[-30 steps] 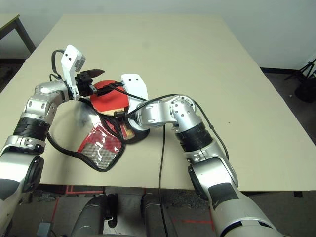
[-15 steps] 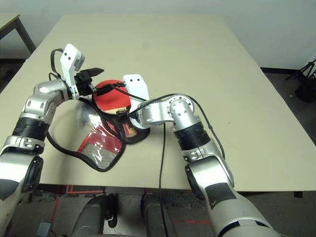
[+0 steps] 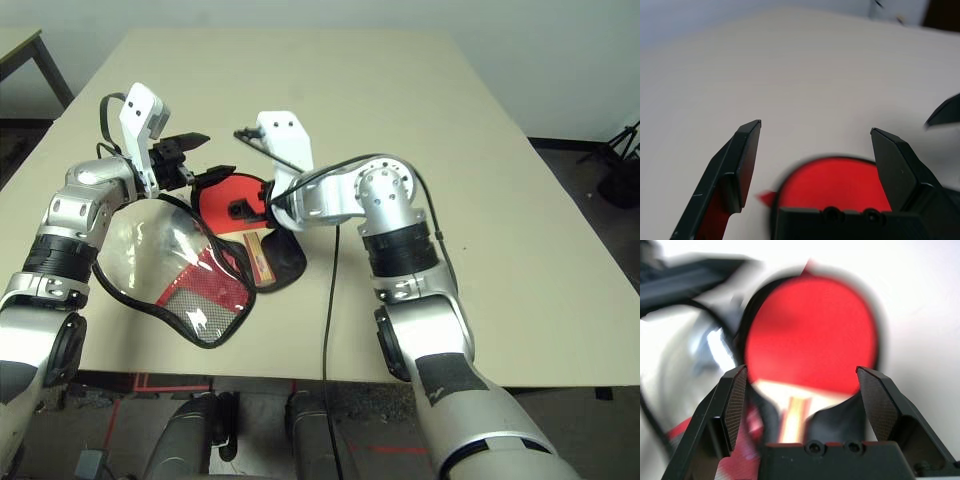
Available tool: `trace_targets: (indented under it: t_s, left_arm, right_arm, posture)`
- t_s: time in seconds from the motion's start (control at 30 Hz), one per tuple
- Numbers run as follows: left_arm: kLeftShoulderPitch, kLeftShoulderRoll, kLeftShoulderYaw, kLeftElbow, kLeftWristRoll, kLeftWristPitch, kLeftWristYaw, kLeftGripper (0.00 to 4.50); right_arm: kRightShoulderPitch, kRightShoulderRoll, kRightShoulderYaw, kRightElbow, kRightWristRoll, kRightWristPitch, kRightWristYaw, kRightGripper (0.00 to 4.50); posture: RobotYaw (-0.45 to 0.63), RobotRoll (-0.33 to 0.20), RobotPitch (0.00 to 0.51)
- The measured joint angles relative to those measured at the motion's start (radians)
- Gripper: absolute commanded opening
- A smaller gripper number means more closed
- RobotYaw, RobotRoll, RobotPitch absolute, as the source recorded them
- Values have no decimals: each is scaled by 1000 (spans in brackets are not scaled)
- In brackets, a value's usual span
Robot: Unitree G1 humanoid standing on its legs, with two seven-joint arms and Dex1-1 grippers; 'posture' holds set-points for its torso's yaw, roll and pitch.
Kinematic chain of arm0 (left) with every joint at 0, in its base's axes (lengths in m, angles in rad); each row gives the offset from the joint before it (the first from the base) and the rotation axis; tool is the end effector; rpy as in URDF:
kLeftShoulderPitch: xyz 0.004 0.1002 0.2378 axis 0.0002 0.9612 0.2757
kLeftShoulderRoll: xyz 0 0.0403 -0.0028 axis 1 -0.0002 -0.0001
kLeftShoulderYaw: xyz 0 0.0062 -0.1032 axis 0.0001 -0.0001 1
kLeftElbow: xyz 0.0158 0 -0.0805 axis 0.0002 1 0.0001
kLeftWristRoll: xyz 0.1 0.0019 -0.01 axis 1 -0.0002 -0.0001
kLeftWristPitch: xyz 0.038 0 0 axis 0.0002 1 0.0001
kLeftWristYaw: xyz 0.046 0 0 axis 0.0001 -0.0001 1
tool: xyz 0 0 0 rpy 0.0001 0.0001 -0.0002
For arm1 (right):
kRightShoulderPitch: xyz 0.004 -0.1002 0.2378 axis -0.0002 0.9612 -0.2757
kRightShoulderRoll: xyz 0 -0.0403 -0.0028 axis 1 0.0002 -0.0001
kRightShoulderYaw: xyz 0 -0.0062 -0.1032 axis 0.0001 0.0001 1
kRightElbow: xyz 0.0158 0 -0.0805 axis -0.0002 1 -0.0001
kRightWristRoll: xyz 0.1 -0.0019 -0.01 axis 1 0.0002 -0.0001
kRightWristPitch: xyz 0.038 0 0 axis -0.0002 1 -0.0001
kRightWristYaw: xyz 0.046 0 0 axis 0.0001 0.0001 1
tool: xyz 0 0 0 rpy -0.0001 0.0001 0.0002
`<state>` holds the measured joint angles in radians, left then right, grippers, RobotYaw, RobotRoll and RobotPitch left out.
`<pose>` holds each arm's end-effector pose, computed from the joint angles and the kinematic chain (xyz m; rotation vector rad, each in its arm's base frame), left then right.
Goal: Store the ping-pong paddle in its case and zip it.
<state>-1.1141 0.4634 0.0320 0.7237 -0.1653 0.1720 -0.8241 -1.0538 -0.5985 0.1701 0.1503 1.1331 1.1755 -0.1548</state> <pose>0.3578 0.2079 0.2517 0.2806 -0.1545 -0.7247 0.3031 -0.1518 0.2636 0.0283 0.4426 0.5201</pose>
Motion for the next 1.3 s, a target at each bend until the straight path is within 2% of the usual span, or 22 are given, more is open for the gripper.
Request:
trace_targets:
  t_s: [0.07, 0.17, 0.27, 0.57, 0.67, 0.77, 0.83, 0.93, 1.0, 1.13, 1.3]
  left_arm:
    - [-40, 42, 22, 67, 8, -41, 12, 4500]
    - [-64, 89, 17, 181, 38, -94, -7, 4500]
    - [-52, 188, -6, 296, 79, -112, -80, 4500]
    - [137, 404, -128, 430, 245, -241, -268, 4500]
    - [201, 432, -152, 436, 280, -278, -309, 4500]
    - [272, 432, -164, 413, 286, -291, -370, 4500]
    - [306, 430, -161, 340, 276, -289, -418, 4500]
    - [399, 398, -166, 103, 228, -195, -526, 4500]
    - [448, 345, -184, -93, 177, -77, -586, 4500]
    - [446, 289, -187, -385, 87, 138, -600, 4500]
    - [338, 137, -185, -499, 22, 245, -519, 4500]
  right_arm:
    - [55, -79, 10, 3, -151, -123, 167, 4470]
    - [164, -137, 23, 8, -332, -332, 379, 4470]
    - [252, -202, 22, 12, -475, -480, 537, 4470]
    - [394, -198, -52, -51, -625, -578, 692, 4470]
    - [415, -196, -70, -57, -659, -577, 710, 4470]
    - [416, -196, -88, -70, -684, -577, 729, 4470]
    - [420, -196, -105, -70, -707, -578, 739, 4470]
    - [421, -197, -117, -67, -735, -579, 754, 4470]
    - [420, -199, -124, -61, -755, -579, 762, 4470]
    - [420, -220, -147, -33, -799, -580, 773, 4470]
    - [403, -230, -172, -24, -826, -579, 781, 4470]
  posture:
    - [-54, 0, 112]
    - [-56, 0, 119]
    - [-52, 0, 125]
    - [-48, 0, 150]
    - [-46, 0, 154]
    - [-46, 0, 157]
    - [-42, 0, 155]
    - [-41, 0, 156]
    - [-45, 0, 158]
    - [-50, 0, 166]
    - [-58, 0, 176]
